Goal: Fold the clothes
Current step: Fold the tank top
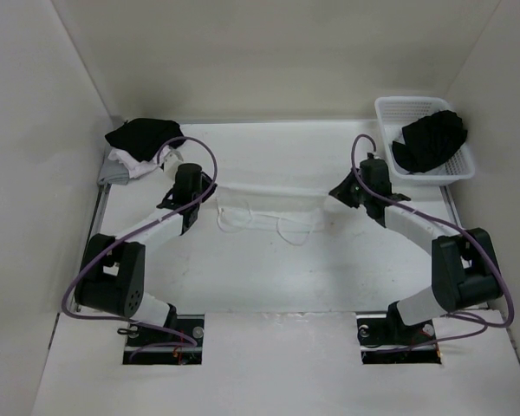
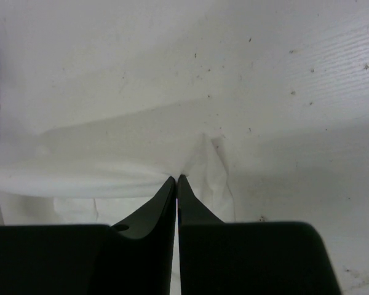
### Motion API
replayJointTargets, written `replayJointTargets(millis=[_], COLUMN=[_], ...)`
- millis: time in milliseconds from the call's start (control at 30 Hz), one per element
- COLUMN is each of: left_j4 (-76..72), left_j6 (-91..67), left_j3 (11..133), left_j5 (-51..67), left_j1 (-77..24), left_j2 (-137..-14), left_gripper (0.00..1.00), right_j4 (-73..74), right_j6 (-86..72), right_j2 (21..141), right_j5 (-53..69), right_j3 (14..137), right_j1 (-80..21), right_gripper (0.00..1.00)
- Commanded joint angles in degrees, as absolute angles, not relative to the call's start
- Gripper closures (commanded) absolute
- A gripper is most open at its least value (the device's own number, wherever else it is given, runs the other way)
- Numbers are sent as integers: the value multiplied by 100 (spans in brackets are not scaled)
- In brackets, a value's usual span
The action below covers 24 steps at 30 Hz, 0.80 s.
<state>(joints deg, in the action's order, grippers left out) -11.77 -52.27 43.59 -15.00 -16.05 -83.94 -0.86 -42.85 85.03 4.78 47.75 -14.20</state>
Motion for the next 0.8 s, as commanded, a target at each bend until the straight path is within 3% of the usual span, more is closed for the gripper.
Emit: replayJointTargets(millis=[0, 400, 767], left_j4=[-1599, -2109, -2250], left_j6=[-5168, -5344, -5440], left_j3=[4281, 2541, 2004], left_j5=[-1380, -809, -606], left_j1=[-1542, -1332, -1217], left_j2=[-8139, -7330, -7497], left_gripper=[99, 98, 96], right_j4=[-580, -976, -615], right_j6=[-4254, -4562, -4798], right_j2=[8438, 7665, 7216], right_j5=[457, 89, -220], right_j3=[4922, 3482, 2444], right_j1=[-1375, -1849, -2614], right_gripper=[94, 95, 93])
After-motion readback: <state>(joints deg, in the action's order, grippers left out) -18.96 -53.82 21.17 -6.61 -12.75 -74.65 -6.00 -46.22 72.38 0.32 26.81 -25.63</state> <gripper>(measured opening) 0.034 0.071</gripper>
